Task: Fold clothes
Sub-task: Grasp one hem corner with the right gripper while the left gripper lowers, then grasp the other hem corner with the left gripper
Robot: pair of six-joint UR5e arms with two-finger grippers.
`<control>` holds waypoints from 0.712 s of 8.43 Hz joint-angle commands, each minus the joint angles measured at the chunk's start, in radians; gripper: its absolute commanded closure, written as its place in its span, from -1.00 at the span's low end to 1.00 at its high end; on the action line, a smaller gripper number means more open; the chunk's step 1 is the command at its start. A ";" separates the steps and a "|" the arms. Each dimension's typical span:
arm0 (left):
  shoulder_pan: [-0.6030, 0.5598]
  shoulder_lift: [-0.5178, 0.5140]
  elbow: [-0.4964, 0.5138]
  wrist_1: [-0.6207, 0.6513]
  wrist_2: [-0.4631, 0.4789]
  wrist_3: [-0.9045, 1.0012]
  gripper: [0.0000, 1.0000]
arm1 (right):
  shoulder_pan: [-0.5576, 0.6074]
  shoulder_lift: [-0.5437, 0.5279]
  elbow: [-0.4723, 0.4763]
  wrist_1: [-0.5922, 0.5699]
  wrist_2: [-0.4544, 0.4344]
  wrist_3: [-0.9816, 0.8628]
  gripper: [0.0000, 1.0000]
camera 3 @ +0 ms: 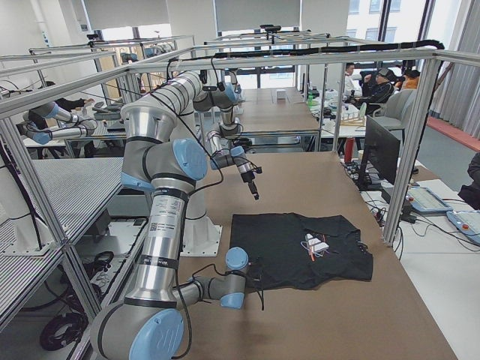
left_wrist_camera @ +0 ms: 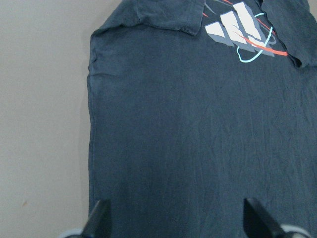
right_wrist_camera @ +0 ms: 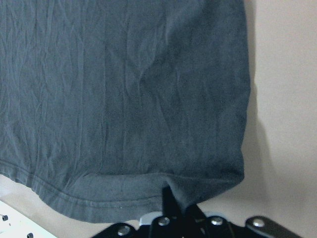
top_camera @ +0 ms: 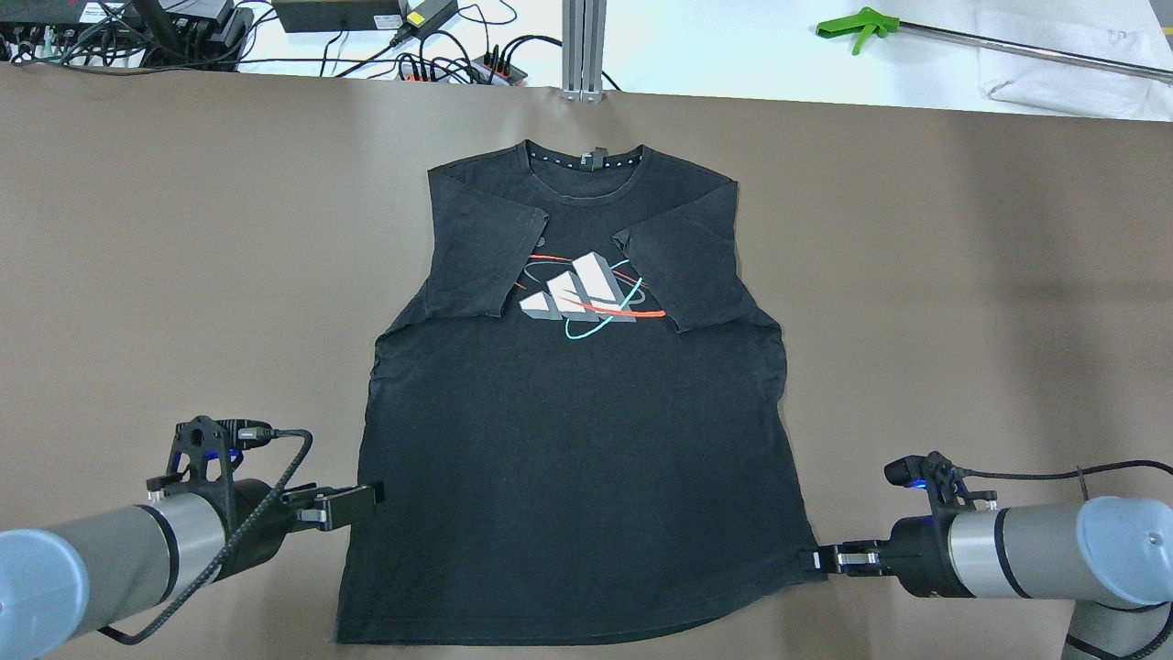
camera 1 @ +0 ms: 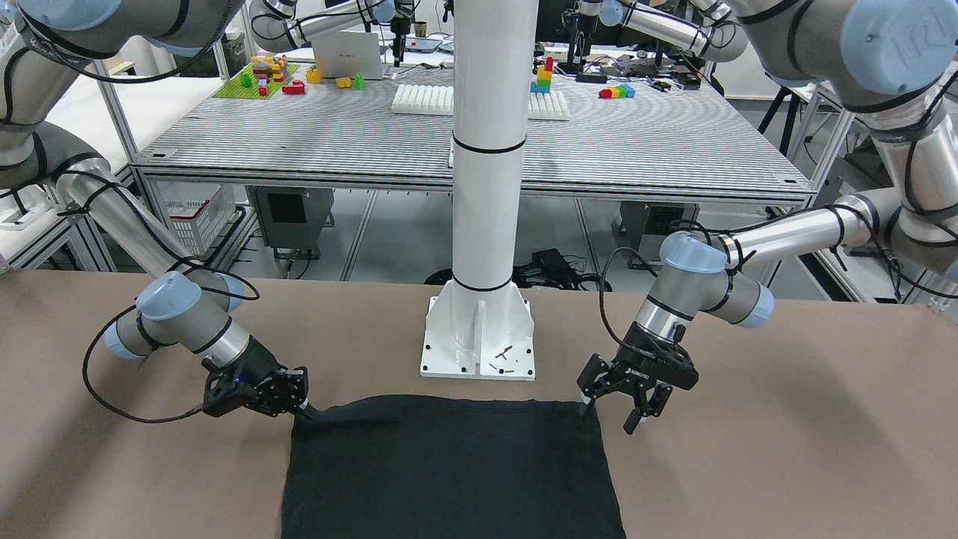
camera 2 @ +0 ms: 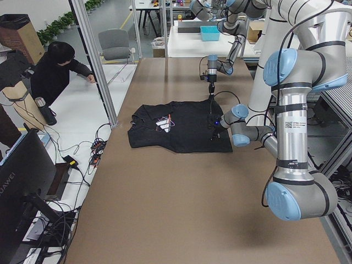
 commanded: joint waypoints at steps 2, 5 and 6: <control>0.153 0.014 0.042 0.050 0.083 -0.094 -0.87 | 0.031 0.008 -0.002 0.010 -0.017 -0.001 1.00; 0.250 0.012 0.068 -0.073 0.158 -0.123 -0.87 | 0.044 0.005 0.004 0.010 -0.017 -0.004 1.00; 0.250 0.017 0.097 -0.112 0.158 -0.122 -0.87 | 0.050 0.005 0.004 0.010 -0.017 -0.004 1.00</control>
